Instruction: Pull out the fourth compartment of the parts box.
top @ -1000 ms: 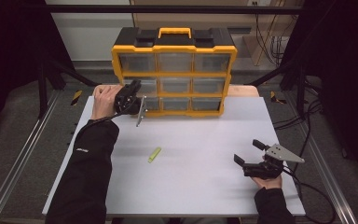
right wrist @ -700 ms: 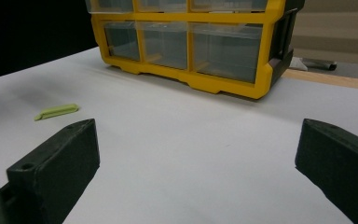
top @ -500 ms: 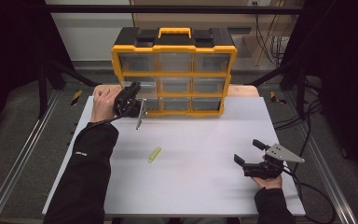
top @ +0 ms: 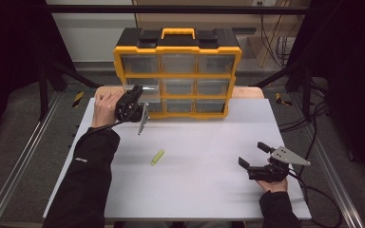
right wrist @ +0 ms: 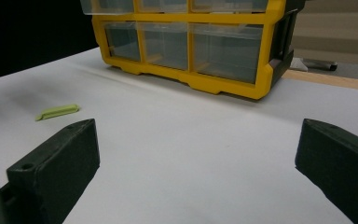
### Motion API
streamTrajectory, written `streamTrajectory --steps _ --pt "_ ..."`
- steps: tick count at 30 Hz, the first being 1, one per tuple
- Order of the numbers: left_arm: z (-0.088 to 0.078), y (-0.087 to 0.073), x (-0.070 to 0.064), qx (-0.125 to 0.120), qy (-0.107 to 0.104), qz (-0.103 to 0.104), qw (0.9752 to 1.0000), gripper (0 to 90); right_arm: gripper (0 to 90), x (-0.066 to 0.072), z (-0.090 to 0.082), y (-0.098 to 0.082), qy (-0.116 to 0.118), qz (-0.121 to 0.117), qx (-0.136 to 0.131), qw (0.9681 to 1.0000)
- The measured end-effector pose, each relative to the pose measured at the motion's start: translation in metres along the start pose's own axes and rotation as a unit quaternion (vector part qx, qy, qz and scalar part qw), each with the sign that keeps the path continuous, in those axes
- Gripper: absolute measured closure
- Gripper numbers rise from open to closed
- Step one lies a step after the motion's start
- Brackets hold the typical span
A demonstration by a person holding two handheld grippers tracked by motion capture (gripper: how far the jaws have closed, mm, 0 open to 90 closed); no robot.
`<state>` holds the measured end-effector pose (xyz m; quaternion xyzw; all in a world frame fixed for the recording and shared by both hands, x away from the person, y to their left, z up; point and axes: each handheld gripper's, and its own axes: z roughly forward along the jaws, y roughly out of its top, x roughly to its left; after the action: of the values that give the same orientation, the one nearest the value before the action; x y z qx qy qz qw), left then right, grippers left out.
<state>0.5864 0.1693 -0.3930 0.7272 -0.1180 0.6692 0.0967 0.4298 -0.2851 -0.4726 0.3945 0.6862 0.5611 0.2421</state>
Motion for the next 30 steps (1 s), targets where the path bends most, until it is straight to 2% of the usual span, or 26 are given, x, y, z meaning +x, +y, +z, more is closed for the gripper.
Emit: streamTrajectory --steps 30 --pt "-0.02 0.005 -0.006 -0.002 0.011 -0.001 0.9999 79.0 0.3 0.0 0.0 0.001 0.0 -0.002 -0.002 1.0"
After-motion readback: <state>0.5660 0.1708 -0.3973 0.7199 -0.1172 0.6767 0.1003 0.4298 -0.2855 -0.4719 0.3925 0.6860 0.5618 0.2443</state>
